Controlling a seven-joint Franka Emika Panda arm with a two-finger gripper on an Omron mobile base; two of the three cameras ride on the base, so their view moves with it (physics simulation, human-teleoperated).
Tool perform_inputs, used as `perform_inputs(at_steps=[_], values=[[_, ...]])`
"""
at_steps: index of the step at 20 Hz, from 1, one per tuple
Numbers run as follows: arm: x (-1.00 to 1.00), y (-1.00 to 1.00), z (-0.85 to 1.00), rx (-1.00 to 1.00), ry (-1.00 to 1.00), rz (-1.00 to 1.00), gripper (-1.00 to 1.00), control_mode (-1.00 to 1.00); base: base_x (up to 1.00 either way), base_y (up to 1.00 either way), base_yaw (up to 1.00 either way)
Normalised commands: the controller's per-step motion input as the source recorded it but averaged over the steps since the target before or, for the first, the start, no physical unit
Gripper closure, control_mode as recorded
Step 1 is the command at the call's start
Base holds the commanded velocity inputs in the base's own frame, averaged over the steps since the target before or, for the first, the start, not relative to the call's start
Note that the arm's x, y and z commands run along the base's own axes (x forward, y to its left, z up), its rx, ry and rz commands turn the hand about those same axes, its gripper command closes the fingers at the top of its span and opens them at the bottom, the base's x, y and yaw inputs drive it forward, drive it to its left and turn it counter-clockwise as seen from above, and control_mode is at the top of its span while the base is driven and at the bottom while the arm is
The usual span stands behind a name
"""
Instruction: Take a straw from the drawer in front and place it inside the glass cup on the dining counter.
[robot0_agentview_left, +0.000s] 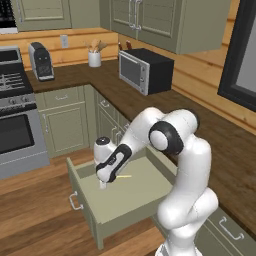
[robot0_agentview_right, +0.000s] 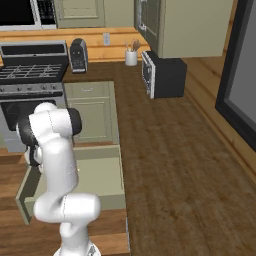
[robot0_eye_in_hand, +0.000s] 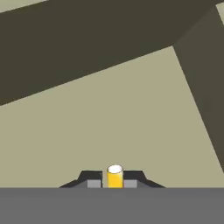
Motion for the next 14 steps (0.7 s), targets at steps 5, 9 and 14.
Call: perform_inputs(at_steps=[5,9,14], values=[[-0.35,0.0,1.0,0.18,-0.05,0.0,1.0,-1.0,0.0,0.0,0.0],[0.15,0.0,1.0,0.18,0.0,0.0,1.0,-1.0,0.0,0.0,0.0],[0.43,0.01,1.0,0.12,0.0,0.0,1.0,-1.0,0.0,0.0,0.0]])
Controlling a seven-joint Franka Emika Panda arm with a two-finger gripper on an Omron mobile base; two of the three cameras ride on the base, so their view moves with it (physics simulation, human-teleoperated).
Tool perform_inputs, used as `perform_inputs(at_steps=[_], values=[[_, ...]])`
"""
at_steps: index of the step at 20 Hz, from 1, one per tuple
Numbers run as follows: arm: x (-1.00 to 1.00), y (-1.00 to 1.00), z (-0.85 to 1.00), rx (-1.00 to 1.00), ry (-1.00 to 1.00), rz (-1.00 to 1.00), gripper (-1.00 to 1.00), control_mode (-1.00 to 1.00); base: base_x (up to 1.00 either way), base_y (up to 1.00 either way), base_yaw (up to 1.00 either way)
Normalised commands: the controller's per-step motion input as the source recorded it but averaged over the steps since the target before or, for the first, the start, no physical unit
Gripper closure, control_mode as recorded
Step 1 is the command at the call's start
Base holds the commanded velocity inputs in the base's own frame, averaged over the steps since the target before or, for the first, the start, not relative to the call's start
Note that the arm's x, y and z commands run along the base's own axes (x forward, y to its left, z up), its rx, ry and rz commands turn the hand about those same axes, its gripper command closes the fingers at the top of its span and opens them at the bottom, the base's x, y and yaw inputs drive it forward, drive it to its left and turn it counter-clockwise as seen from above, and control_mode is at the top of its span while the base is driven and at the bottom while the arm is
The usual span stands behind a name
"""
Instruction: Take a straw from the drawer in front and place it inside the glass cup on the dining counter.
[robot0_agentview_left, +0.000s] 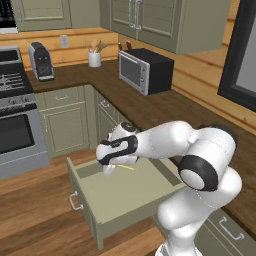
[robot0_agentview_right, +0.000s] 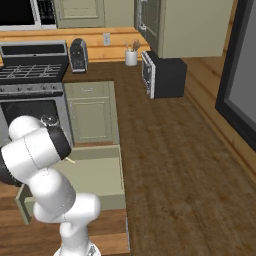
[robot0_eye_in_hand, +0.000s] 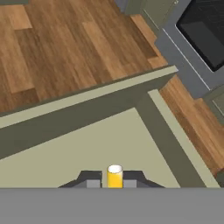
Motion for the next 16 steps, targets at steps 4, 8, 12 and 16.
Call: perform_inputs(at_steps=[4,8,12,16], values=[[0.37,0.0,1.0,0.03,0.01,-0.01,1.0,-1.0,0.0,0.0,0.0],[0.27,0.0,1.0,0.0,0.06,-0.05,1.0,-1.0,0.0,0.0,0.0],[0.04,-0.01,1.0,0.0,0.07,-0.08,1.0,-1.0,0.0,0.0,0.0],[-0.09,-0.16,1.0,0.01,0.05,-0.14,1.0,-1.0,0.0,0.0,0.0]])
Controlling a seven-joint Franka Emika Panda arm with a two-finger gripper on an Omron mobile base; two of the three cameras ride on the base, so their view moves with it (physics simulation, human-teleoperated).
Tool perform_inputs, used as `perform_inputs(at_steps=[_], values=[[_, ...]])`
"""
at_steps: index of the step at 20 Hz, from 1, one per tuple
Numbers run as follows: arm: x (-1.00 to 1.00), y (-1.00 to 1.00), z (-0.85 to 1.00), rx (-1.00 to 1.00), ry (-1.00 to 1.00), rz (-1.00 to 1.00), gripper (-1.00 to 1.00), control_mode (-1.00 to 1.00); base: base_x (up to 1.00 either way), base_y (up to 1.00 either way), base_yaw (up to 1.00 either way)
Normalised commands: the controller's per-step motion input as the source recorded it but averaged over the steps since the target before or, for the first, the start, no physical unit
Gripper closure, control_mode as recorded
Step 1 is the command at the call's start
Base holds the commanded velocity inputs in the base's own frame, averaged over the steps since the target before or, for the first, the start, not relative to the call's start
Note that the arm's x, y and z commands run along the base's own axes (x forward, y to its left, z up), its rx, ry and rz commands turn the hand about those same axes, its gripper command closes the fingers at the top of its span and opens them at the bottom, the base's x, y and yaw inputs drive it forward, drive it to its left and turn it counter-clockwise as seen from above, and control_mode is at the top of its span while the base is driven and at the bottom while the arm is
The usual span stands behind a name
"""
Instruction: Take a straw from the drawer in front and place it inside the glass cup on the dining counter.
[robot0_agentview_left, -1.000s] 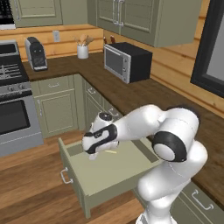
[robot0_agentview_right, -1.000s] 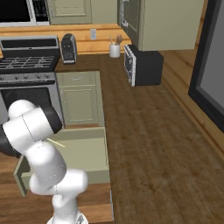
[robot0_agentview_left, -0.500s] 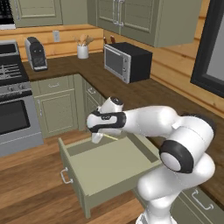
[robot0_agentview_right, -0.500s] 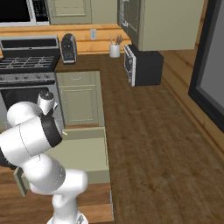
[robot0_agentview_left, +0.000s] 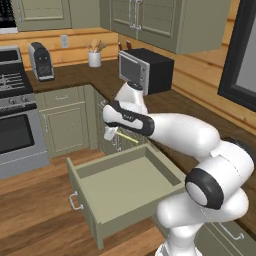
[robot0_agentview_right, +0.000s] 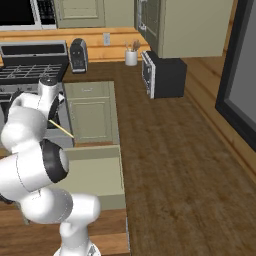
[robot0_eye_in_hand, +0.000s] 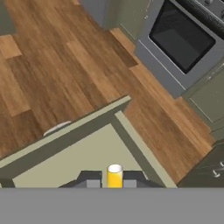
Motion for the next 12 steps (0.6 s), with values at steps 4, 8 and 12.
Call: perform_inputs(at_steps=[4,8,12], values=[[-0.21,-0.25,1.0,0.05,0.1,-0.17,1.0,-1.0,0.0,0.0,0.0],[-0.38,-0.4,0.83,0.12,0.1,-0.16,1.0,-1.0,0.0,0.0,0.0],[-0.43,-0.41,0.45,0.13,0.06,-0.14,1.0,-1.0,0.0,0.0,0.0]])
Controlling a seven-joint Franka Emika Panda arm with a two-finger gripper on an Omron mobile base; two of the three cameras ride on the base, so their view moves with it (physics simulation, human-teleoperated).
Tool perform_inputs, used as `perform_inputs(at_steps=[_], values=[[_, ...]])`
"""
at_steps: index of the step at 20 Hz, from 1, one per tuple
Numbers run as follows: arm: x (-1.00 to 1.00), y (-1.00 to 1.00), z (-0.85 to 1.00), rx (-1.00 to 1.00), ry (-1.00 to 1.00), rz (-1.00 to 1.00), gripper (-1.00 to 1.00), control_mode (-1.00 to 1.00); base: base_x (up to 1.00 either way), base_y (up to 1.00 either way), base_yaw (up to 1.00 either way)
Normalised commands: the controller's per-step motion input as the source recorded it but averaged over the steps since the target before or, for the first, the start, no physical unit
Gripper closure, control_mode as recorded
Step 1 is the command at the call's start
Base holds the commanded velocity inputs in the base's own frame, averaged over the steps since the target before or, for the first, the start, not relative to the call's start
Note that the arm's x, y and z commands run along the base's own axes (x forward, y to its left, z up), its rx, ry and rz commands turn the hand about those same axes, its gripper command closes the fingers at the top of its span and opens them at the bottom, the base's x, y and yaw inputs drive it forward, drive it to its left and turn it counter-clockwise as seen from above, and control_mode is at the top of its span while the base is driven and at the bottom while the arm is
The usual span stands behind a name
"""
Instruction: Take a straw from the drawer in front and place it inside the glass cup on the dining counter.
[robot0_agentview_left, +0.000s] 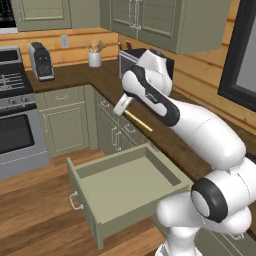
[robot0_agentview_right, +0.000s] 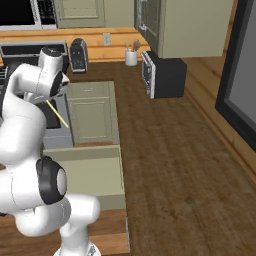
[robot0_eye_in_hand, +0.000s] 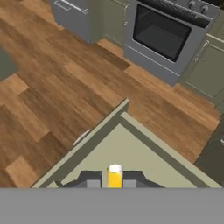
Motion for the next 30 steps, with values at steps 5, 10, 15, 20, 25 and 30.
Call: perform_inputs(at_steps=[5,10,15,20,25,30], values=[[-0.39,-0.15,0.14,0.06,0.0,-0.08,1.0,1.0,-0.4,-0.02,-0.06],[0.0,0.0,0.0,0.0,0.0,0.0,1.0,1.0,-1.0,0.0,-0.19],[0.0,0.0,0.0,0.0,0.0,0.0,1.0,1.0,-1.0,0.08,-0.21],[0.0,0.0,0.0,0.0,0.0,0.0,1.0,1.0,-1.0,0.25,-0.18],[0.0,0.0,0.0,0.0,0.0,0.0,1.0,1.0,-0.41,0.96,0.29],[0.0,0.0,0.0,0.0,0.0,0.0,1.0,1.0,0.0,1.0,0.6]])
